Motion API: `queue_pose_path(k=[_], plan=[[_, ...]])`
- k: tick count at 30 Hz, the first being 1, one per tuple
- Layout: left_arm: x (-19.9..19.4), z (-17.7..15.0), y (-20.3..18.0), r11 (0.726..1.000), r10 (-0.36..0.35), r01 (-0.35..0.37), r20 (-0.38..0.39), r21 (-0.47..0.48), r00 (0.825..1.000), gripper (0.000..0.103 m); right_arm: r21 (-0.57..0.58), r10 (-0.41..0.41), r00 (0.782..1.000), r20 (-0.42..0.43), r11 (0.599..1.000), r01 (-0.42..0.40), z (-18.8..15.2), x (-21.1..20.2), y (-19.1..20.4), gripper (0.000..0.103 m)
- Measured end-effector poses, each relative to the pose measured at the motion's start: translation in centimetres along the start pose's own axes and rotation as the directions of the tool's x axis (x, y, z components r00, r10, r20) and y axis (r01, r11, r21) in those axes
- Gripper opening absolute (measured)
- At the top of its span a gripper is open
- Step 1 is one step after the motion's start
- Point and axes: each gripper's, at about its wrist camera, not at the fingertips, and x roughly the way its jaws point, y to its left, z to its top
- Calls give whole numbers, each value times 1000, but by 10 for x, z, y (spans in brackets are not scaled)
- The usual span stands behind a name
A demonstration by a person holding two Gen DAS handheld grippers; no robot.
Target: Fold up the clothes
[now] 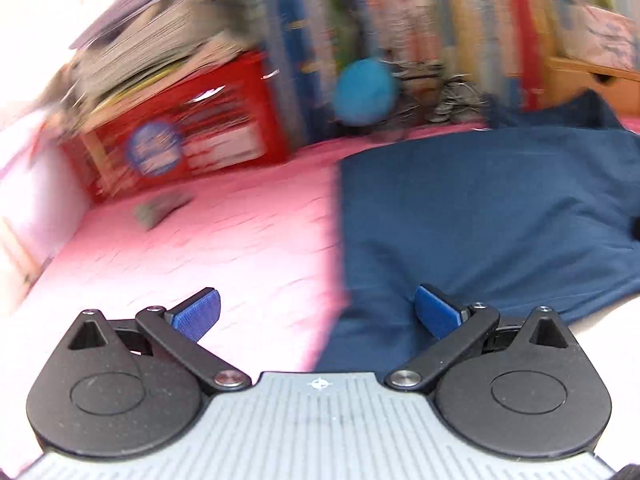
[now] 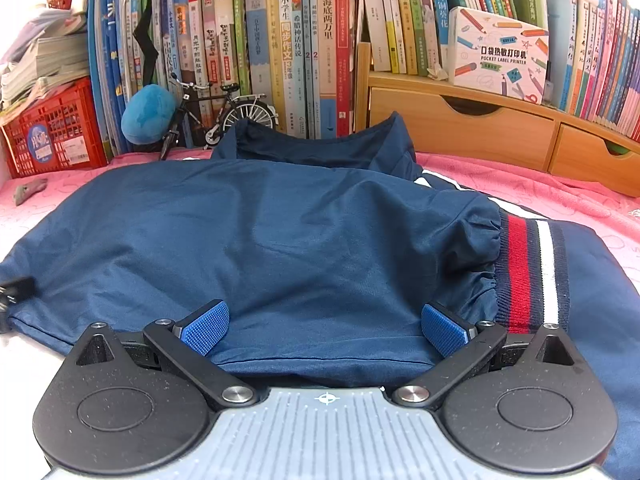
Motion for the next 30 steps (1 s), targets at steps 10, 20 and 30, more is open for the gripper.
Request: queue_pose_path(k=[10, 20, 30], plan=[[-27, 27, 22, 985, -50, 55, 36, -165, 998, 102, -1, 4, 1000, 0, 1000, -4, 0, 0, 0, 103], [-5, 83, -80, 963, -268, 268, 22, -22, 963, 103, -2, 5, 1000, 0, 1000, -5, 0, 0, -1, 103], [55, 78, -97, 959, -282, 284, -109, -6, 953, 103, -4, 18, 1000, -1, 1000, -18, 0, 0, -2, 103]])
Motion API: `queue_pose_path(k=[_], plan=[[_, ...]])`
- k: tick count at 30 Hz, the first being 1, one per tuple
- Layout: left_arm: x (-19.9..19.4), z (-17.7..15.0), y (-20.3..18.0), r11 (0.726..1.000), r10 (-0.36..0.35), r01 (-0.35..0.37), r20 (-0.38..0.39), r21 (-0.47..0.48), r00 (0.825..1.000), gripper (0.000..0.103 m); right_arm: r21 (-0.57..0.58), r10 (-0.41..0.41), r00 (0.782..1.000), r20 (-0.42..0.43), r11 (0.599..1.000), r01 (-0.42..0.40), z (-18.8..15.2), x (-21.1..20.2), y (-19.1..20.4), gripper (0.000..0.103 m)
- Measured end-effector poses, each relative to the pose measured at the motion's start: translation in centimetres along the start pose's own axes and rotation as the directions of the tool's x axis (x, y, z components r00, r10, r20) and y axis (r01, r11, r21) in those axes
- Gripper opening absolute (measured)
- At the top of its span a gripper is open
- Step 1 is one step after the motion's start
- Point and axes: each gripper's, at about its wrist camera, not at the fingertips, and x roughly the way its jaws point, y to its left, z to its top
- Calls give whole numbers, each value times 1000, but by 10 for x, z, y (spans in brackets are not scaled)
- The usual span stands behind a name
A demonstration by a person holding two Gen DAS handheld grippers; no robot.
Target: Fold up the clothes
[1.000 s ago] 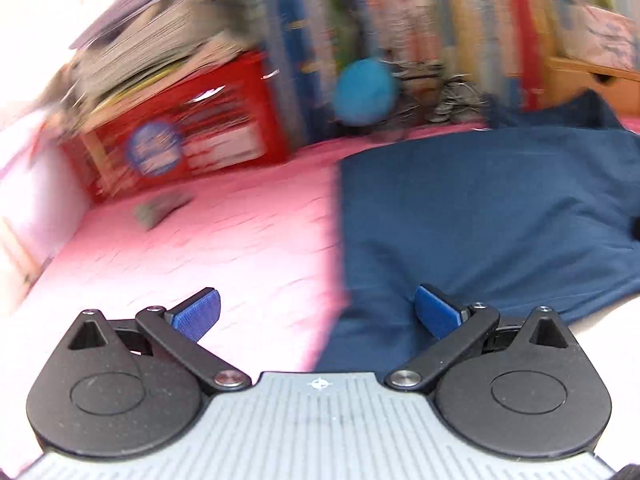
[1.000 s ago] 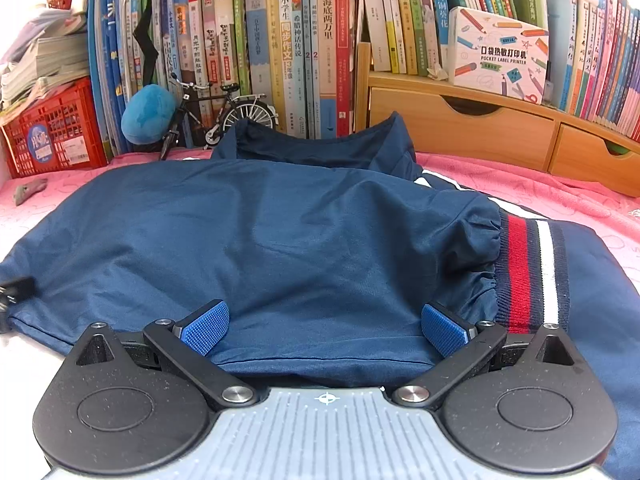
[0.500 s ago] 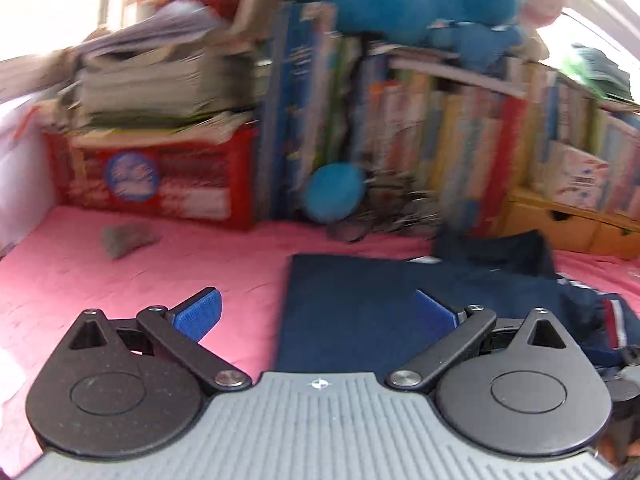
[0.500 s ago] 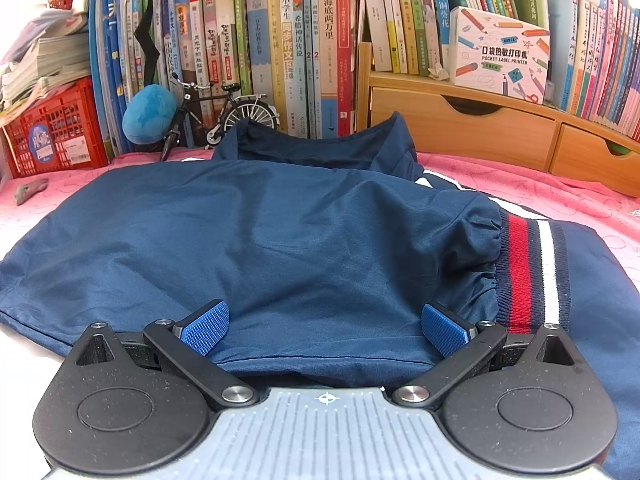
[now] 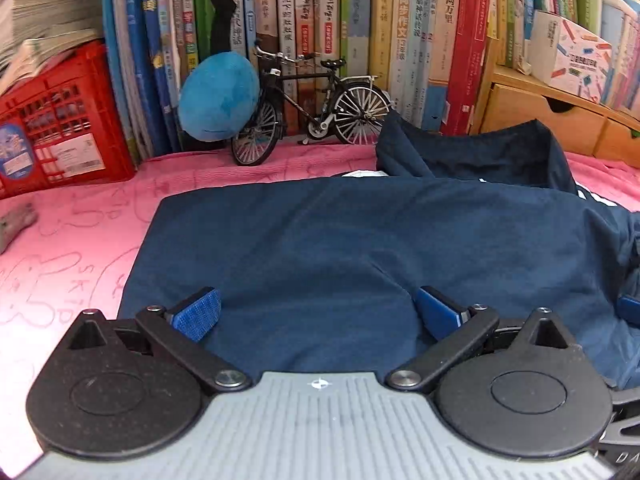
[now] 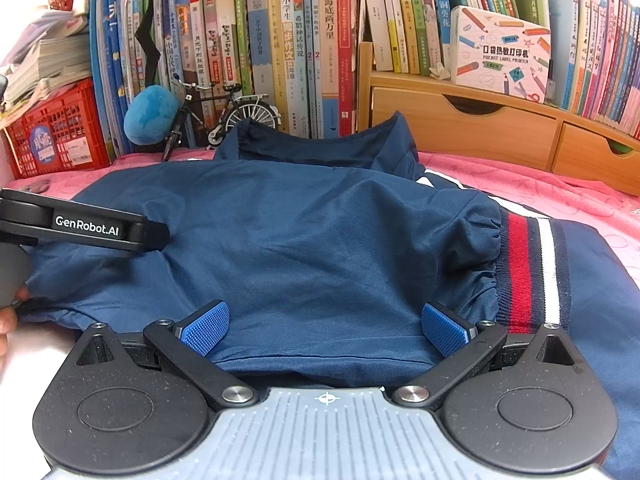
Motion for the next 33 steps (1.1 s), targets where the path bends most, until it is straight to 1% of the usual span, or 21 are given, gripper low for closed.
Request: queue_pose_path(k=[2, 7, 12, 15, 16, 17, 18, 19, 21, 25, 26, 29, 31, 33], plan=[[0, 1, 4, 1000, -10, 10, -3, 17, 1000, 103, -6, 8, 1000, 0, 1000, -8, 0, 0, 1, 103], [0, 1, 15, 998, -63, 63, 0, -6, 998, 103, -12, 15, 1000, -2, 1000, -15, 0, 0, 2, 103], [-5, -2, 29, 990, -130, 132, 40, -41, 991, 103, -11, 13, 1000, -3, 1000, -13, 0, 0, 2, 103], [-13, -8, 45, 992, -107, 111, 64, -63, 992, 103, -10, 13, 1000, -3, 1000, -13, 1, 0, 2, 103], [-13, -10, 50, 996, -61, 64, 55, -60, 997, 103, -11, 13, 1000, -4, 1000, -13, 1, 0, 2, 103], [-11, -14, 55, 999, 22, -21, 36, -39, 999, 103, -11, 13, 1000, -4, 1000, -13, 1, 0, 2, 103], [-9, -18, 60, 995, 97, -96, 23, -20, 995, 103, -11, 13, 1000, -4, 1000, -13, 1, 0, 2, 103], [-12, -22, 67, 995, 95, -93, 49, -34, 994, 103, -11, 13, 1000, -4, 1000, -13, 0, 0, 2, 103], [-15, -32, 80, 993, 89, -83, 67, -89, 994, 103, -11, 13, 1000, -4, 1000, -13, 0, 0, 1, 103], [-17, -32, 77, 991, 112, -106, 72, -85, 991, 103, -13, 13, 1000, -4, 1000, -13, 0, 0, 1, 103], [-18, -32, 80, 991, 107, -100, 70, -90, 992, 103, -17, 15, 1000, -4, 1000, -15, 0, -1, 1, 103], [-19, -31, 82, 991, 102, -95, 69, -97, 992, 103, -107, 45, 999, -7, 993, -46, 0, -7, -5, 103], [-19, -32, 82, 991, 101, -94, 69, -98, 993, 103, -181, 65, 998, -13, 981, -66, 1, -13, -12, 103], [-19, -32, 83, 991, 100, -93, 68, -99, 993, 103, -224, 85, 996, -26, 971, -88, 5, -20, -21, 103]])
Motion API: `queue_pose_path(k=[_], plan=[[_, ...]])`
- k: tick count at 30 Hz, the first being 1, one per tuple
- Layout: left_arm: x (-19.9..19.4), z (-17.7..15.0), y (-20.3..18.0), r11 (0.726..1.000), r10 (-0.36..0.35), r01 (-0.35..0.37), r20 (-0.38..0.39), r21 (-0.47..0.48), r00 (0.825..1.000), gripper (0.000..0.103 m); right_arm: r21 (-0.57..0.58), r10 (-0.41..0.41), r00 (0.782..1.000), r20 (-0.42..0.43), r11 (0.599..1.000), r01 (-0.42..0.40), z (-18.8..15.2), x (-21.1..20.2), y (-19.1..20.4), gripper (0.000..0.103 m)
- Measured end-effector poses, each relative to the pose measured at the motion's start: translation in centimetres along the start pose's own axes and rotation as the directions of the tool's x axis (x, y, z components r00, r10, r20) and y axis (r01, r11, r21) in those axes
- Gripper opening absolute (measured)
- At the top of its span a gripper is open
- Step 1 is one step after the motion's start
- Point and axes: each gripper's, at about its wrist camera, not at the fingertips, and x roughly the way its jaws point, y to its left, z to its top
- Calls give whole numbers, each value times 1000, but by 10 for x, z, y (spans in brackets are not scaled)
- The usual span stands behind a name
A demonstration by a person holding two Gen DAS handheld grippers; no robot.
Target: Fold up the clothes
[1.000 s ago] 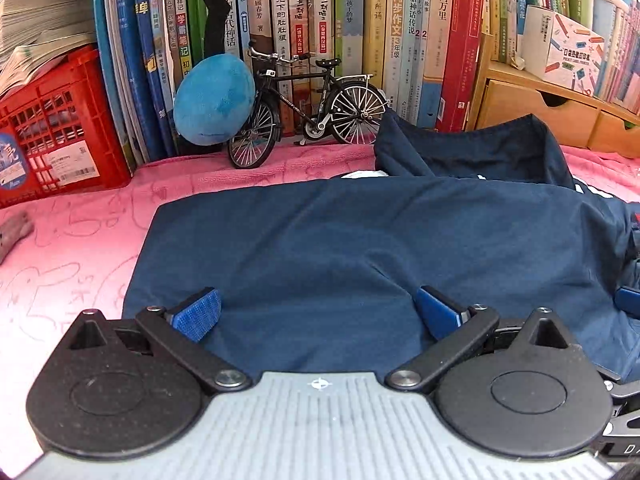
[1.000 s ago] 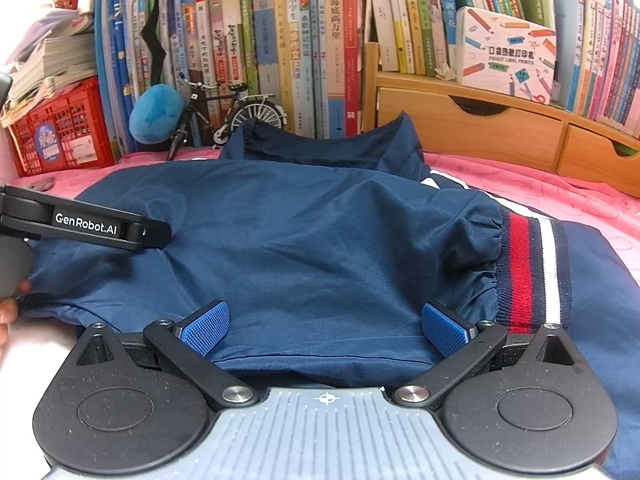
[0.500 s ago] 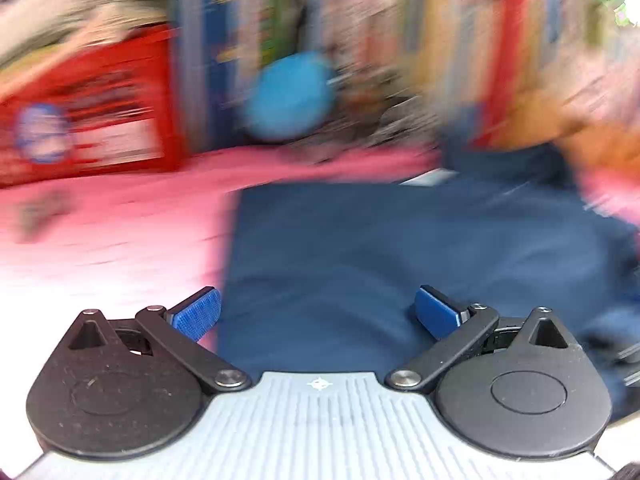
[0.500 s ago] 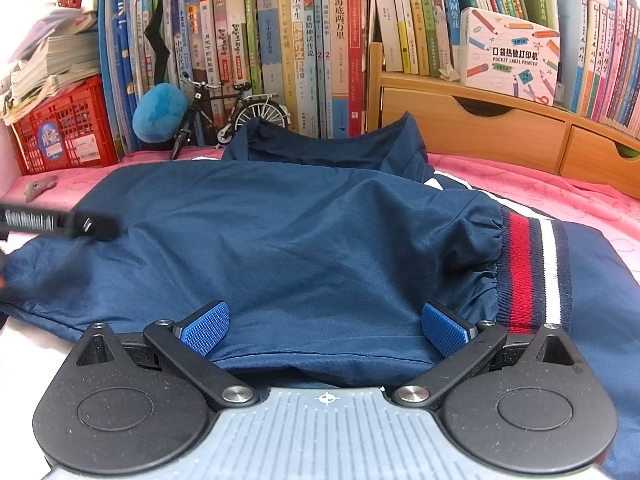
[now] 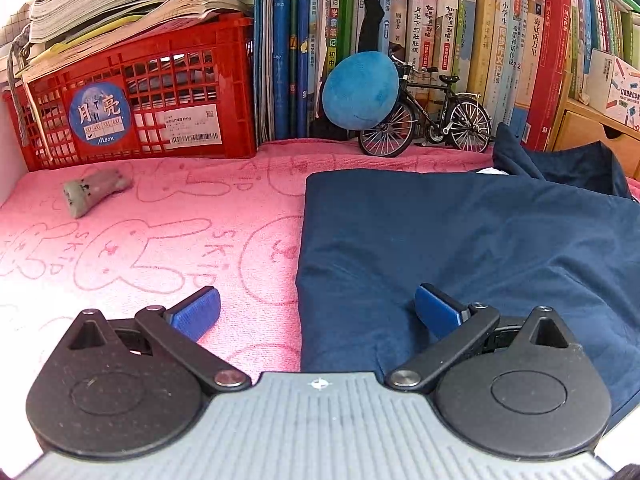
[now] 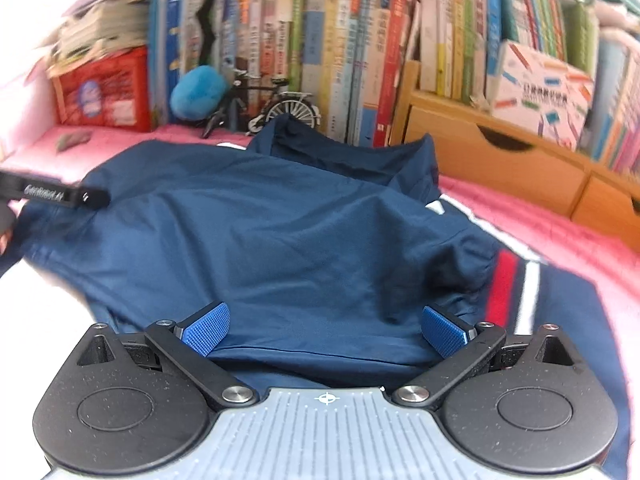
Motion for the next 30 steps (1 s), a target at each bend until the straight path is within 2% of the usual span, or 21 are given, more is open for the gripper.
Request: queue_pose_path(k=[2, 7, 11, 12, 15, 21, 23, 26, 27, 30], plan=[[0, 0, 0, 1000, 0, 0, 0, 0, 1000, 103, -23, 18, 1000, 4, 1000, -18, 4, -9, -5, 103], [0, 0, 0, 1000, 0, 0, -2, -2, 1000, 103, -97, 54, 994, 96, 994, -44, 7, -19, 0, 103], [0, 0, 0, 1000, 0, 0, -3, -3, 1000, 103, -88, 37, 999, 39, 996, -34, -5, 5, -1, 103], [0, 0, 0, 1000, -1, 1, -3, -3, 1000, 103, -45, 57, 996, 66, 997, -54, -10, 7, -5, 103], [0, 1, 0, 1000, -1, 1, -4, -3, 1000, 103, 38, 123, 992, 32, 991, -125, -8, 15, -18, 103], [1, 1, -1, 1000, 3, -3, -6, -1, 1000, 103, 44, 126, 992, 27, 991, -127, -8, 19, -19, 103], [0, 2, -2, 1000, 14, -14, -9, 1, 1000, 103, 35, 102, 995, 18, 994, -102, -5, 19, -17, 103], [-12, 5, -6, 998, 57, -57, -14, 14, 998, 103, -5, 13, 1000, 20, 1000, -13, 1, -2, -7, 102], [-20, 6, -7, 998, 68, -68, -8, 16, 998, 103, -26, 6, 998, 56, 1000, -4, 0, -17, -5, 102], [-64, -1, 1, 1000, -6, 4, 65, 20, 998, 103, -100, -10, 984, 180, 995, 28, -12, -73, -1, 103]])
